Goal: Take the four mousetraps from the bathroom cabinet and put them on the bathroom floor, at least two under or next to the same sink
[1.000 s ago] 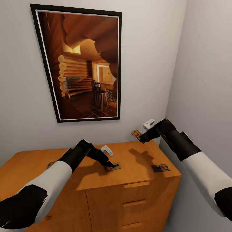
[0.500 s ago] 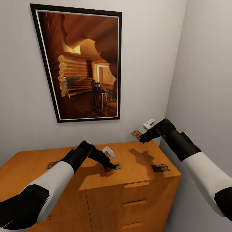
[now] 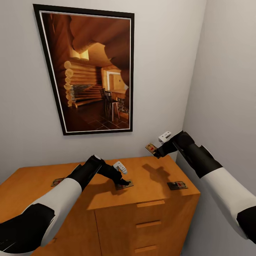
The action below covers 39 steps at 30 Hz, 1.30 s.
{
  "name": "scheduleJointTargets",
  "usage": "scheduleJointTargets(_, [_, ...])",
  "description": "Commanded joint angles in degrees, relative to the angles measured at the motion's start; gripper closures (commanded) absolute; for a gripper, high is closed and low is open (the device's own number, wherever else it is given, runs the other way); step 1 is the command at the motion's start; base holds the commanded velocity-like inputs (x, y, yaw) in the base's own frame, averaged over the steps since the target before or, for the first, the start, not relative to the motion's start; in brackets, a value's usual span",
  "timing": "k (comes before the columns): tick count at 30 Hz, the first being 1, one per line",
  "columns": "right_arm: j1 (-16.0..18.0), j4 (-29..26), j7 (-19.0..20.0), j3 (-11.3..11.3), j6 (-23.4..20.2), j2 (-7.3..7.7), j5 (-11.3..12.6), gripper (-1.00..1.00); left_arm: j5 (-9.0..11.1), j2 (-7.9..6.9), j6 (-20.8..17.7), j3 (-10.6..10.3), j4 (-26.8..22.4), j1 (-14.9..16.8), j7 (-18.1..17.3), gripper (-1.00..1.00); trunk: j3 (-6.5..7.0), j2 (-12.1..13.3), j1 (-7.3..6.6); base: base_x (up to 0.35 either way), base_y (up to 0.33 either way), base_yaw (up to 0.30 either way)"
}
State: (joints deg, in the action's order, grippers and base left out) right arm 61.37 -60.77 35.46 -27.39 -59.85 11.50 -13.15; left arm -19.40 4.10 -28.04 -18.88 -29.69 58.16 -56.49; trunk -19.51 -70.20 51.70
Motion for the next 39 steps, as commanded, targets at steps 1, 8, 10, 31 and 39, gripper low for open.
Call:
scheduleJointTargets(1, [0.1,-0.1,0.3,-0.1,-0.2,0.07,-0.5,1.0,-0.3,-0.01,-0.5,0.1,-0.1,0.0,-0.3,-1.0,-0.08,0.0,0.0,0.0,0.0,0.0])
scheduleJointTargets(8, [0.1,0.1,0.3,-0.1,-0.2,0.1,-0.4,1.0,-0.3,-0.12,-0.5,0.0,-0.1,0.0,-0.8,-1.0,-0.08,0.0,0.0,0.0,0.0,0.0])
scheduleJointTargets(10, [-0.1,0.4,0.8,0.2,-0.2,-0.02,-0.2,1.0,-0.6,-0.41,-0.9,0.4,-0.2,0.1,-1.2,-1.0,-0.08,0.0,0.0,0.0,0.0,0.0])
scheduleJointTargets(31, [-0.2,1.7,0.9,0.2,-0.2,0.19,-0.3,1.0,0.0,-0.81,-0.8,0.4,-1.6,0.1,-2.0,-1.0,-0.08,0.0,0.0,0.008,0.005,0.0])
scheduleJointTargets(39, [-0.2,1.7,0.9,0.2,-0.2,0.25,-0.3,1.0,0.0,-0.9,-0.6,0.3,-1.6,0.1,-2.0,-1.0,-0.08,0.0,0.0,0.171,0.041,0.0])
